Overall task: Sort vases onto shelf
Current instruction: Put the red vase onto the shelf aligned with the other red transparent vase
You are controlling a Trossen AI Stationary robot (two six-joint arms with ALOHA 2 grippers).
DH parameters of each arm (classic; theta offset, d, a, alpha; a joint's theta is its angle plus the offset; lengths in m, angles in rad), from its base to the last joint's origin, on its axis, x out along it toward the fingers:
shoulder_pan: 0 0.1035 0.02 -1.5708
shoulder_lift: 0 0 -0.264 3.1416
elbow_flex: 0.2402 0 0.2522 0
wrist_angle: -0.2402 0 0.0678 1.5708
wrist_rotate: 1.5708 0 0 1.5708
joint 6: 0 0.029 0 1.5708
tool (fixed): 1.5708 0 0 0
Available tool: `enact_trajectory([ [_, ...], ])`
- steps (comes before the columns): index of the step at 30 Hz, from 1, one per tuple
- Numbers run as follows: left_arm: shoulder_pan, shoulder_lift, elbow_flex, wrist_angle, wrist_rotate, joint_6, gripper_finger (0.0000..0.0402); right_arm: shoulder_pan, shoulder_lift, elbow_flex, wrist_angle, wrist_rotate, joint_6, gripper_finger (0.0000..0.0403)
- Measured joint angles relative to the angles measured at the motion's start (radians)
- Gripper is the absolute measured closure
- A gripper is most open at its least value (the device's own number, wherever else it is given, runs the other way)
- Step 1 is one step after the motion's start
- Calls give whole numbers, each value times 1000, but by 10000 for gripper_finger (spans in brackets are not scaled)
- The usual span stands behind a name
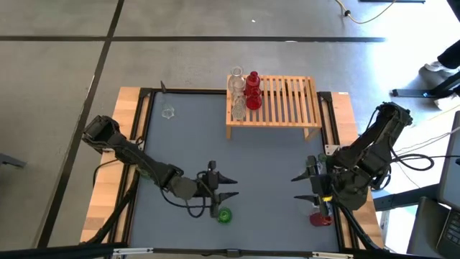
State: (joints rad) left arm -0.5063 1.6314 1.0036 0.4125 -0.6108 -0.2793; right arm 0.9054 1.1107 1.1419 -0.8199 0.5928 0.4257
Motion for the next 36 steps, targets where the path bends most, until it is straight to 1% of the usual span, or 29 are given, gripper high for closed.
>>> enact_trajectory([
  [8,57,0,9,1,2,-116,234,2,20,-17,0,-29,-59,172],
  [12,69,0,9,-2,3,-161,234,34,21,-51,2,-36,-61,172],
  [15,74,-2,9,5,-2,-163,234,56,22,-69,3,-33,-59,172],
  [21,106,-4,9,7,-7,-177,234,97,21,-71,15,9,-58,172],
  [26,122,-4,9,7,0,-186,234,97,21,-71,16,21,-58,172],
  [36,122,-4,9,7,-1,-185,234,97,22,-71,23,24,-57,172],
])
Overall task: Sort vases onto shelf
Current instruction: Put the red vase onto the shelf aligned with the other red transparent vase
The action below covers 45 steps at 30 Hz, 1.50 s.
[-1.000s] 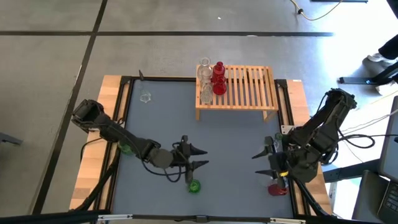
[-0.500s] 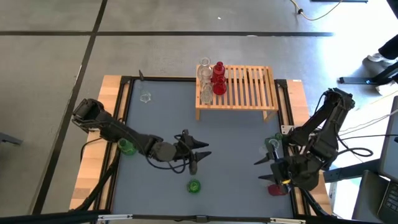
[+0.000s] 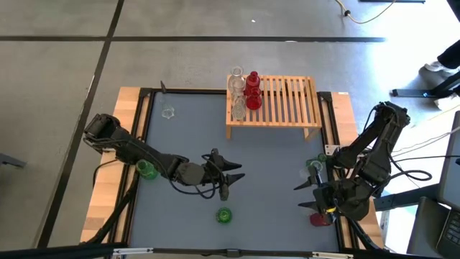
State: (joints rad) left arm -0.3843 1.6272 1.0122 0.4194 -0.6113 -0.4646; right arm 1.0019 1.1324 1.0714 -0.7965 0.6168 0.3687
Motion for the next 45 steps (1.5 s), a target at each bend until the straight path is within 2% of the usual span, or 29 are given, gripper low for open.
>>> enact_trajectory([
  [7,0,0,0,0,0,0,234,0,1,0,41,2,-13,172],
  [19,9,0,0,0,-6,-1,234,0,82,-41,37,-14,-10,172],
  [33,-5,0,0,-11,2,10,234,-8,69,-40,31,-26,-39,172],
  [38,-11,-1,0,-21,5,109,234,-50,67,36,19,-24,-60,172],
  [45,19,-1,0,-11,39,308,234,-47,66,86,14,-36,-19,172],
])
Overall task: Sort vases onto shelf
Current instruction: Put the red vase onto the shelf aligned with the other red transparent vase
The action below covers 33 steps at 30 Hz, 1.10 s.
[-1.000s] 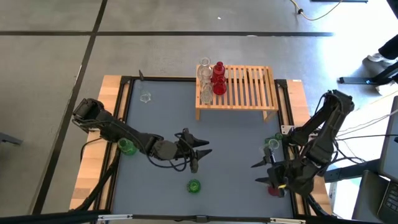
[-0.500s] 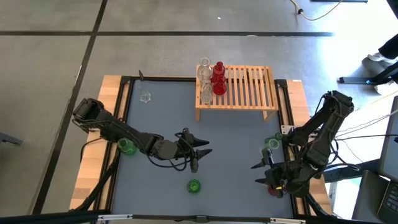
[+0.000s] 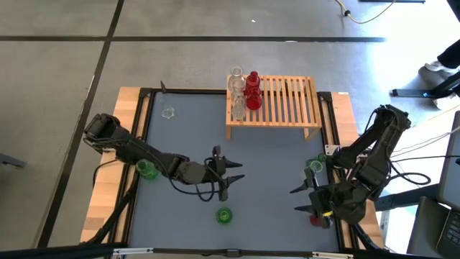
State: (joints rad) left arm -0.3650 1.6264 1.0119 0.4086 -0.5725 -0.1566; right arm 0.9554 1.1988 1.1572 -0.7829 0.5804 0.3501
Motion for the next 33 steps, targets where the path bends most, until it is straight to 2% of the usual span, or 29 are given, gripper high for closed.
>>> enact_trajectory([
  [6,19,0,0,12,77,10,234,-1,15,112,-21,-22,82,172],
  [12,-34,0,0,-26,138,12,234,0,81,282,-138,-124,283,172],
  [18,-100,0,0,-36,142,13,234,3,158,342,-235,-338,620,172],
  [24,-137,0,0,-34,142,10,234,112,215,342,-314,-474,1056,172],
  [29,-147,0,0,-34,141,8,234,231,261,342,-389,-502,1396,172],
  [33,-144,0,0,-33,141,8,234,280,295,342,-450,-497,1530,172],
])
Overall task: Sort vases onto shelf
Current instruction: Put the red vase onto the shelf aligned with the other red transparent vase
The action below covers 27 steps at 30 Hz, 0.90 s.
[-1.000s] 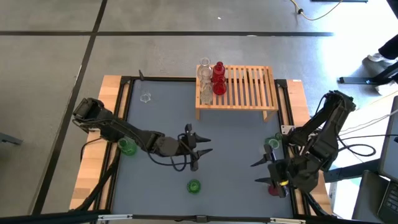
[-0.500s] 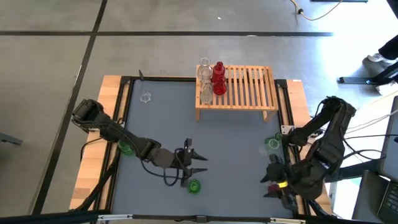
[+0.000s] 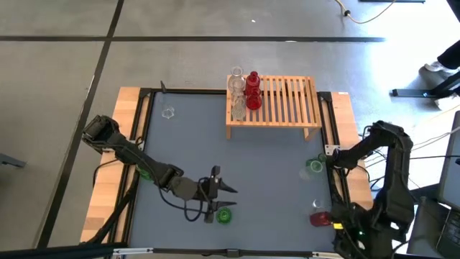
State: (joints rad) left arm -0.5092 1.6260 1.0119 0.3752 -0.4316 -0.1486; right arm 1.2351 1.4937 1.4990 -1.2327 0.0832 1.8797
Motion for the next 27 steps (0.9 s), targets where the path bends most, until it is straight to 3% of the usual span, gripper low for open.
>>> enact_trajectory([
  [6,15,0,0,3,-1,-1,234,-21,32,0,-98,12,57,172],
  [27,25,0,0,0,-1,-6,234,-79,92,-93,-91,-76,33,172],
])
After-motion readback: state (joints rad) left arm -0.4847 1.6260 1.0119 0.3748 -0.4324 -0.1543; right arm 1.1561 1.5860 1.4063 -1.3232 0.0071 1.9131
